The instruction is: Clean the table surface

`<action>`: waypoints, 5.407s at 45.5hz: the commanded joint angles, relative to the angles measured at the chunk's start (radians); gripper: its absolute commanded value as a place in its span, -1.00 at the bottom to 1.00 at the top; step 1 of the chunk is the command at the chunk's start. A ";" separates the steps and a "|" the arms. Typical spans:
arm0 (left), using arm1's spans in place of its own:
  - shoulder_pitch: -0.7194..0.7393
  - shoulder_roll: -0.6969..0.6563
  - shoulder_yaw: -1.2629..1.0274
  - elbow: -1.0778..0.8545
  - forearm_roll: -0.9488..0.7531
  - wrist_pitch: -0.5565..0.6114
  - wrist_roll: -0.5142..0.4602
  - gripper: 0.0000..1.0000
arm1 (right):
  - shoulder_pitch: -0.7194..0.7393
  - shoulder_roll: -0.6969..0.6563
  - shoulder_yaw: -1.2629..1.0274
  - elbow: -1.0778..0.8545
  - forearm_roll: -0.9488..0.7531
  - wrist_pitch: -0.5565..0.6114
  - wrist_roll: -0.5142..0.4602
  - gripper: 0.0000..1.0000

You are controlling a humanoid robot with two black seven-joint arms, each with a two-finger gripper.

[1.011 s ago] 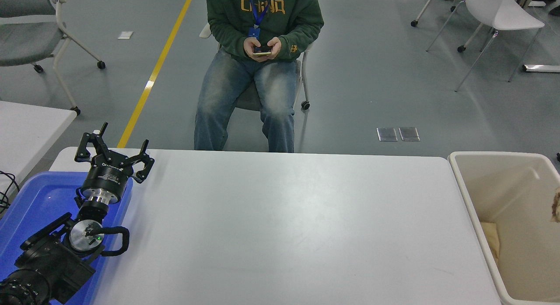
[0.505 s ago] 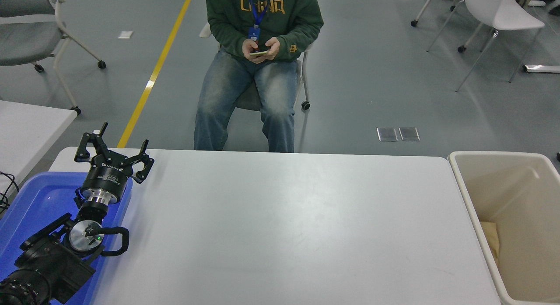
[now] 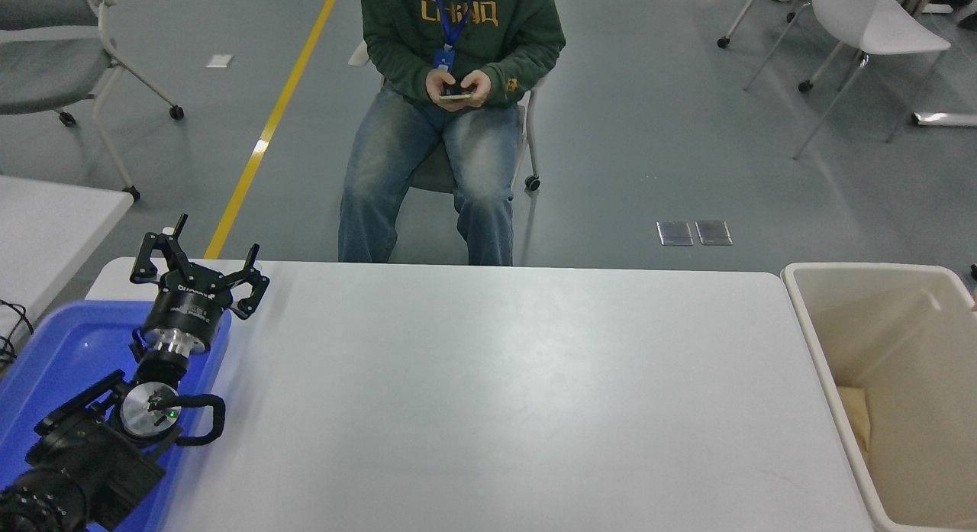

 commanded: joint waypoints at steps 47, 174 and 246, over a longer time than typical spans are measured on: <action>0.000 0.000 0.000 0.000 0.000 0.000 0.000 1.00 | -0.386 0.781 0.045 -0.667 0.141 -0.643 0.003 -1.00; 0.000 0.000 0.000 0.000 0.000 -0.001 0.000 1.00 | -0.447 0.738 0.493 0.235 -0.060 -0.509 0.316 0.98; 0.000 0.000 0.000 0.000 0.000 -0.001 0.000 1.00 | -0.533 0.912 0.754 0.111 0.185 -0.541 0.375 0.98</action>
